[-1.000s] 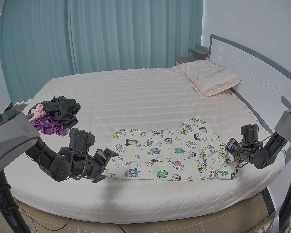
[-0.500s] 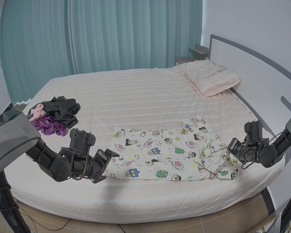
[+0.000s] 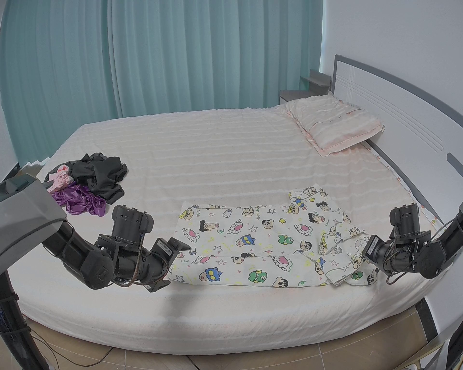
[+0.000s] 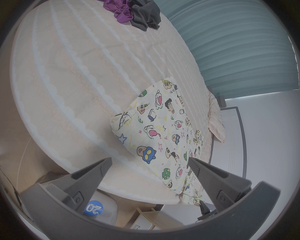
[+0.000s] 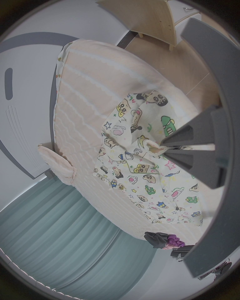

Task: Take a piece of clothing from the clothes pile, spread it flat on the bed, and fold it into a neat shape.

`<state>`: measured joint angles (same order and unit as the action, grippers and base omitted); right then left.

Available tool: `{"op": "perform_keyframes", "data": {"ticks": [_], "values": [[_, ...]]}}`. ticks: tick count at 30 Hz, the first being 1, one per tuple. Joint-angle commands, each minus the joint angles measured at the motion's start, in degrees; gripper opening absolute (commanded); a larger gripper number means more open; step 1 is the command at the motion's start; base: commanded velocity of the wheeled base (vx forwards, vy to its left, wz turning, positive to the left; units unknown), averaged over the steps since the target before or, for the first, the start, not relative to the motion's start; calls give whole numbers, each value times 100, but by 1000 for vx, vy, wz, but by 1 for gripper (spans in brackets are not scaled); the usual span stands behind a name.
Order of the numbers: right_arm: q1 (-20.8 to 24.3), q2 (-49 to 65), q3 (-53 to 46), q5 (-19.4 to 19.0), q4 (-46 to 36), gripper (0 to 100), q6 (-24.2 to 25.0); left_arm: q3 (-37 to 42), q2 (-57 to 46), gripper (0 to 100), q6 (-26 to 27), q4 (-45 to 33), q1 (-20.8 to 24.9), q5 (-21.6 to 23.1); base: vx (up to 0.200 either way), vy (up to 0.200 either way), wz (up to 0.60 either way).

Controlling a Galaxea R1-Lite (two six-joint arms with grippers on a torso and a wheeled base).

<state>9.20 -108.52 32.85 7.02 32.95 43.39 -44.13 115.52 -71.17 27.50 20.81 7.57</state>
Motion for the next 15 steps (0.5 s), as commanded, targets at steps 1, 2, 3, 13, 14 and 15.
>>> {"op": "perform_keyframes", "data": {"ticks": [1, 2, 3, 13, 14, 15], "values": [[55, 33, -218, 1, 71, 100, 12, 1, 15, 100, -2, 1, 2, -1, 0, 0, 0], [55, 33, -218, 1, 71, 100, 12, 1, 15, 100, -2, 1, 2, -1, 0, 0, 0], [90, 50, -350, 27, 177, 100, 12, 1, 15, 100, -2, 1, 2, -1, 0, 0, 0], [117, 490, -956, 1, 713, 100, -94, 1, 15, 100, -2, 1, 2, -1, 0, 0, 0], [134, 542, -930, -17, 721, 100, -120, 1, 15, 100, -2, 1, 2, -1, 0, 0, 0], [196, 560, -904, -34, 721, 100, -120, 1, 15, 100, -2, 1, 2, -1, 0, 0, 0]]}}
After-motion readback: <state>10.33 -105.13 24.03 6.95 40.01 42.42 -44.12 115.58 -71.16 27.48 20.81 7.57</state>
